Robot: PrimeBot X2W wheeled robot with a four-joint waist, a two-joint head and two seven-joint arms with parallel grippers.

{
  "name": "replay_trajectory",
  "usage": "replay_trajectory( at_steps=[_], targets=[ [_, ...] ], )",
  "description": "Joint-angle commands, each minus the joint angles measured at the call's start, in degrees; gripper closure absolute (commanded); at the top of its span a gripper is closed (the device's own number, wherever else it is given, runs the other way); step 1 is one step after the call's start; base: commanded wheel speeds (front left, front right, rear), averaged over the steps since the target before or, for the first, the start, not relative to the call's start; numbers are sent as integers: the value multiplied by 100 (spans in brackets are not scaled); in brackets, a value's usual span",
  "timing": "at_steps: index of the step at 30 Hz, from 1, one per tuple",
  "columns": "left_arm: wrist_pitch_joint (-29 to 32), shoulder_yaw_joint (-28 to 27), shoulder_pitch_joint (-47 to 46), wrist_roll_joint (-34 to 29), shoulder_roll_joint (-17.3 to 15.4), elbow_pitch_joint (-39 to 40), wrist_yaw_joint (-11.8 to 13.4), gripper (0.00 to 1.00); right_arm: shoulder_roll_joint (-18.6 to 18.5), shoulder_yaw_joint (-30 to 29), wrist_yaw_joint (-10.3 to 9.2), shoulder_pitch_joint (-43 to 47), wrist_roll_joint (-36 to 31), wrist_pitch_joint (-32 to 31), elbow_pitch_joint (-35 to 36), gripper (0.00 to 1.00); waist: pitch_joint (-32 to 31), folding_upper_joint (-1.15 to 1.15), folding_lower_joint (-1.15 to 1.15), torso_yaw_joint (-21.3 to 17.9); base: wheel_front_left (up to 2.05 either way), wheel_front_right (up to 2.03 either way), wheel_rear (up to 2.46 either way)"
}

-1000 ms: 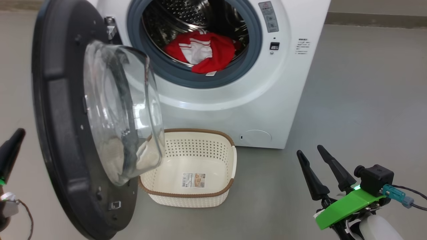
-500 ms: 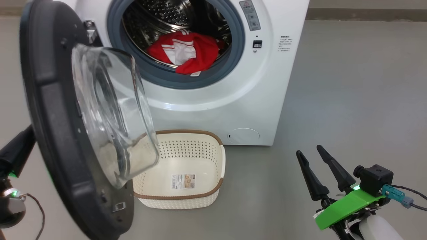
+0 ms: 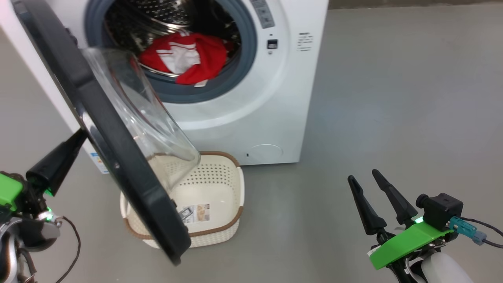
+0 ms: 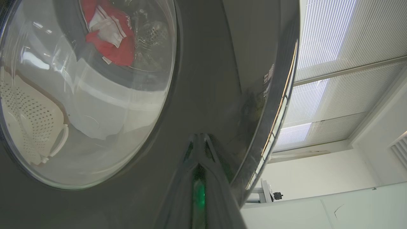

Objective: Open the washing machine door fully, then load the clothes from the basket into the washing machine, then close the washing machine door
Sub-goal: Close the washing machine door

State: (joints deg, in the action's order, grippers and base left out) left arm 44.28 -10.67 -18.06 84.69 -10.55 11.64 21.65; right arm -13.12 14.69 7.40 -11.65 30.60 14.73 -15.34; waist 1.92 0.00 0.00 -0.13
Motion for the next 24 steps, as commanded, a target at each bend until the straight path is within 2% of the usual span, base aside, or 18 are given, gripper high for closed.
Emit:
replay_trajectory(
  at_steps=[1,11,24],
  targets=[
    [-13,-101,-328,-49,-111,167,-62,100,-20,82,9,-143,-40,27,162,0,60,0,0,-200,0,0,0],
    [-218,-32,-566,-178,-11,57,-219,100,-14,40,9,-179,-60,27,203,0,164,0,0,-740,0,0,0],
    [-518,67,-911,-443,23,-239,-490,100,57,-6,9,-226,-85,27,244,0,329,0,0,-1177,0,0,0]
  ],
)
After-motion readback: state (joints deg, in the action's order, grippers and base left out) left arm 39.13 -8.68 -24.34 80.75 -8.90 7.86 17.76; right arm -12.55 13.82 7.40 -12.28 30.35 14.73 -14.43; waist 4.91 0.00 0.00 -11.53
